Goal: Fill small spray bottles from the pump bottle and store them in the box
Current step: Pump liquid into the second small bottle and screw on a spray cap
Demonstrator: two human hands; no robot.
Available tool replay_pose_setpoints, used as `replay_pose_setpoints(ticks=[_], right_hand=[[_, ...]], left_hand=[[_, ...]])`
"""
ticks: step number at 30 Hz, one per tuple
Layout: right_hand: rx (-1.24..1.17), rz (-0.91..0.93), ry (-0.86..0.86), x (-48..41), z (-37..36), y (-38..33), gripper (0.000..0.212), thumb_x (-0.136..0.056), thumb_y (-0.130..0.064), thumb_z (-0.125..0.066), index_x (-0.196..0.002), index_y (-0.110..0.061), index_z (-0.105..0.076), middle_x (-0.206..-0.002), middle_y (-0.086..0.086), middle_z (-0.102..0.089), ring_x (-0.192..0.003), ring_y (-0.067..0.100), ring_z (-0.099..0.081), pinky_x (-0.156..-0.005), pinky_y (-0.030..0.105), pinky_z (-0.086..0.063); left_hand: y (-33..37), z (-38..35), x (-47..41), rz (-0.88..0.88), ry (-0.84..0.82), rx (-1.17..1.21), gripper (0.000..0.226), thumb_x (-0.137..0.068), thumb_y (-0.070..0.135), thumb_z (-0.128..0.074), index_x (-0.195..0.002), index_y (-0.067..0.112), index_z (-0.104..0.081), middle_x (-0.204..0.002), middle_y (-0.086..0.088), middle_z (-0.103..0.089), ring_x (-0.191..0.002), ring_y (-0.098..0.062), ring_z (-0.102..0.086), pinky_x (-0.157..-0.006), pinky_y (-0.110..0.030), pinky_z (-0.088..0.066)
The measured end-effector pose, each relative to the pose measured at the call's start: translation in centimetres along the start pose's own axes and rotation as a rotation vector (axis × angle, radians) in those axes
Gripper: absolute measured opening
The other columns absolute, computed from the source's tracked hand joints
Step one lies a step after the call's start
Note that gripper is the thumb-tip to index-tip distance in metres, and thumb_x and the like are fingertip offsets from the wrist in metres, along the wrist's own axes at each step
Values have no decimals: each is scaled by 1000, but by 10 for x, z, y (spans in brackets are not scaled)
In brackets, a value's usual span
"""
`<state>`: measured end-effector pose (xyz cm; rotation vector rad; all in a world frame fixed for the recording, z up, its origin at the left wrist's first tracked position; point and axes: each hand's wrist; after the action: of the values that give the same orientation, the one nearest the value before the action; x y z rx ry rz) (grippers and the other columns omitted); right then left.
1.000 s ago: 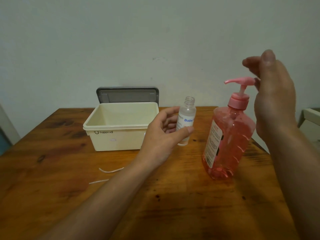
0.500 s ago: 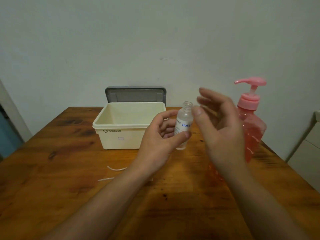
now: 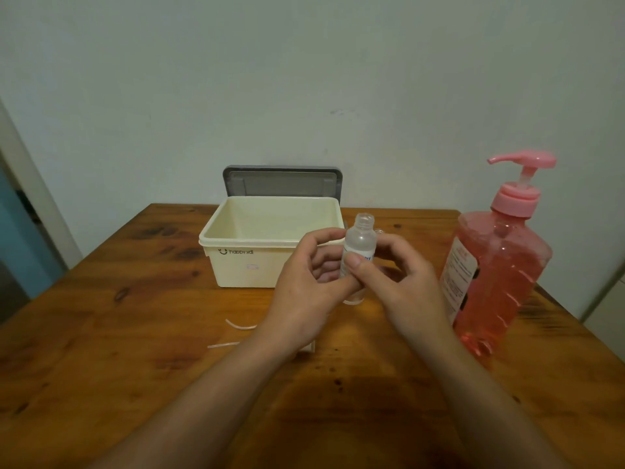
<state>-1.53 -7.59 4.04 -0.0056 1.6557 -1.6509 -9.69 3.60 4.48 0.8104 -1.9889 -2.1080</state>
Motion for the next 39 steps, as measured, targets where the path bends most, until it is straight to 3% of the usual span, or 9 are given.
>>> replay_pose_setpoints(ticks=[6,12,16,19,26,39], right_hand=[[-19,-36,2,2,-2,7,27,-76,-37,-68,-103,-32,-65,-103,-11,-70,-96,-1,-64,-76,13,-51],[-49,-112,13,7,0,17,33,-73,-35,-69,-104,-25,-66,-99,-19,-70,-90,-6,-64,-72,8,-49],[-41,-155,17,12,0,20,34,-70,-37,-69,-103,-26,-67,-100,-14,-70,-87,-9,-63,-67,6,-47],[-30,-183,-1,13,-1,22,36,-69,-40,-69,-103,-29,-67,-102,-16,-69,-89,-9,-63,-68,5,-47],[-16,-169,-36,15,-4,24,34,-69,-41,-68,-100,-28,-67,-100,-22,-69,-90,-2,-64,-70,10,-50],[44,-146,-61,15,-6,28,31,-72,-39,-68,-101,-27,-67,-98,-11,-70,-84,-3,-63,-68,10,-49]], left_hand=[[-7,12,4,14,-26,-126,44,-79,18,-76,-120,23,-58,-111,7,-68,-99,-6,-67,-81,-21,-56],[-24,44,19,-102,0,-512,18,-85,37,-70,-103,36,-68,-101,18,-67,-99,-1,-62,-86,-28,-54],[-28,57,32,-154,-192,-957,30,-86,54,-54,-114,45,-59,-114,31,-53,-110,9,-48,-95,-26,-46],[-33,62,38,-142,-288,-1085,36,-90,54,-53,-125,47,-51,-124,31,-48,-116,13,-37,-104,-21,-36],[-41,67,39,-197,-317,-1112,35,-91,51,-54,-126,45,-53,-125,29,-52,-117,12,-40,-103,-21,-37],[-50,72,37,-261,-307,-994,30,-88,51,-51,-117,45,-58,-113,31,-58,-111,13,-47,-92,-19,-45]])
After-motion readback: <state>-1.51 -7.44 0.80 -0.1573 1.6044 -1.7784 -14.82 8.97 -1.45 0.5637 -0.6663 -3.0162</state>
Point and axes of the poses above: each hand's wrist, its own x-axis away from the middle knuckle, its own z-axis out of the back of the hand, y = z × x
